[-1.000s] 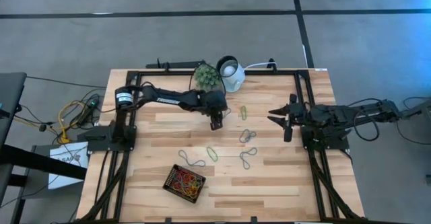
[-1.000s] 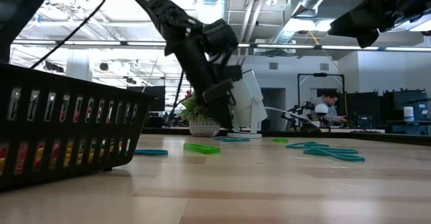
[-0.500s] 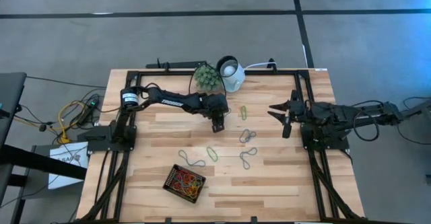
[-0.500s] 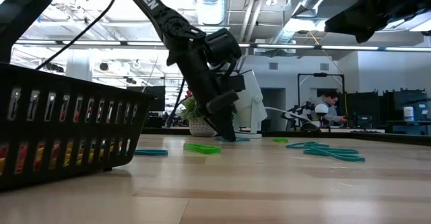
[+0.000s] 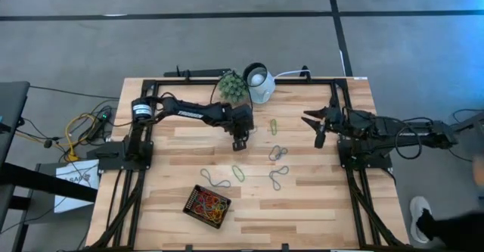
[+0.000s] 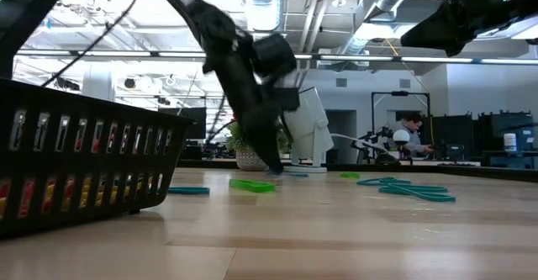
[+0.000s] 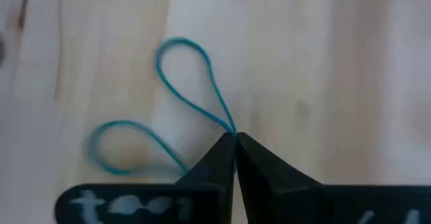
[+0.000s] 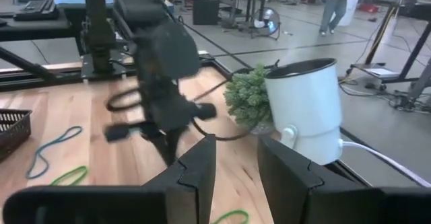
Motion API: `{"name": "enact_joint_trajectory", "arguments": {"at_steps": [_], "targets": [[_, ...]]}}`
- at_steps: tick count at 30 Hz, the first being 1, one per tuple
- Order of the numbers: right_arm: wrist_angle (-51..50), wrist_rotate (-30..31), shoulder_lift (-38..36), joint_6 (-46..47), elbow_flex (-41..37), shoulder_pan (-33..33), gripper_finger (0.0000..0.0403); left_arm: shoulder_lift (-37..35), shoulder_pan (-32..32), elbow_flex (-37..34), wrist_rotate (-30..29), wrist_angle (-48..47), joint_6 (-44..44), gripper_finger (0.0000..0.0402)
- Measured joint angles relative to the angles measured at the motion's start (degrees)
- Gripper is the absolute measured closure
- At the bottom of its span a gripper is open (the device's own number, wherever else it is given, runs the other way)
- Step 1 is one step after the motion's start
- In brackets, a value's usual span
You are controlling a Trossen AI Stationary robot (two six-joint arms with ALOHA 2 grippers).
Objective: Pick and place items into bin
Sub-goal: Put the blue rubber band into the black bin
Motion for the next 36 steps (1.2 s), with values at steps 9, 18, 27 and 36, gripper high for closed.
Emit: {"name": "enact_joint_trajectory", "arguments": {"at_steps": [9,18,27,36], "targets": [[-1.51,-0.68,0.00,4.00,0.02,1.66,0.0301,-22.13,-6.70,0.20,-2.98,-14.39,-5.93,0.0401],[-1.51,-0.68,0.02,5.46,0.04,4.95,0.0301,-36.78,-26.65,0.26,-19.62,-34.74,-31.20,0.0401],[-1.64,-0.68,0.07,6.06,0.04,5.70,0.0301,-30.57,-41.57,0.19,-13.47,-36.86,-28.33,0.0401],[-1.73,-0.70,0.07,7.65,0.04,5.70,0.0301,-20.81,-46.20,0.20,-9.02,-33.76,-38.66,0.0401]]}}
